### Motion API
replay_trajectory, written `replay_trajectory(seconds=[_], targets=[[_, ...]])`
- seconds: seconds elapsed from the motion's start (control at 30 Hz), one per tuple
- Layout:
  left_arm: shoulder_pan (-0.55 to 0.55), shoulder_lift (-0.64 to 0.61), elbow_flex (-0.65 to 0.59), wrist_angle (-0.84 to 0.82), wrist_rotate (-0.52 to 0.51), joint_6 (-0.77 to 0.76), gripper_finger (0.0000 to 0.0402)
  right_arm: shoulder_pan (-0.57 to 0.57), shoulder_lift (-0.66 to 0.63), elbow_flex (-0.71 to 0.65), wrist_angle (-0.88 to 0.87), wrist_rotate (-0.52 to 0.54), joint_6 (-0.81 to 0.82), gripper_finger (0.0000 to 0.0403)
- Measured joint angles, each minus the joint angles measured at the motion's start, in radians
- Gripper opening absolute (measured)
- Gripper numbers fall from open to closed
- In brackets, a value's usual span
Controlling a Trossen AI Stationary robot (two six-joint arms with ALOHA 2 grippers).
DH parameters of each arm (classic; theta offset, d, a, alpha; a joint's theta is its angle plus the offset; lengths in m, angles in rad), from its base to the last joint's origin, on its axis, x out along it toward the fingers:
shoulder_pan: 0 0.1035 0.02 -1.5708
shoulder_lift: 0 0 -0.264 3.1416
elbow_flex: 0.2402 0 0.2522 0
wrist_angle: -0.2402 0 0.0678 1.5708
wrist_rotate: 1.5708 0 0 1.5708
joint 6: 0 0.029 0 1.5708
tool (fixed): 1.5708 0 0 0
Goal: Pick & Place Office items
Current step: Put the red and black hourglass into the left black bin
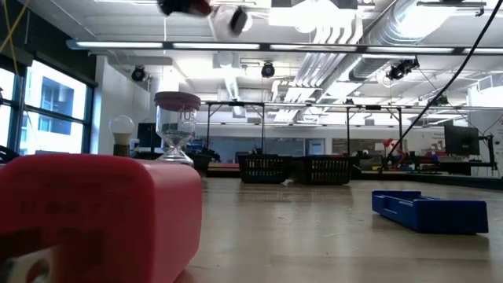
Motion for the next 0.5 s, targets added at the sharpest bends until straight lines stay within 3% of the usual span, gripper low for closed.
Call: replay_trajectory(seconds=[0.17, 0.5], targets=[[0.123, 0.019, 0.043, -0.233, -0.051, -0.01, 0.0215, 0.003, 0.0, 0.0, -0.015, -0.006, 0.051, 0.0364], [0.337, 0.252, 0.044, -0.248, -0.051, 0.123, 0.0215, 0.002, 0.0, 0.0, -0.014, -0.031, 0.075, 0.0364]])
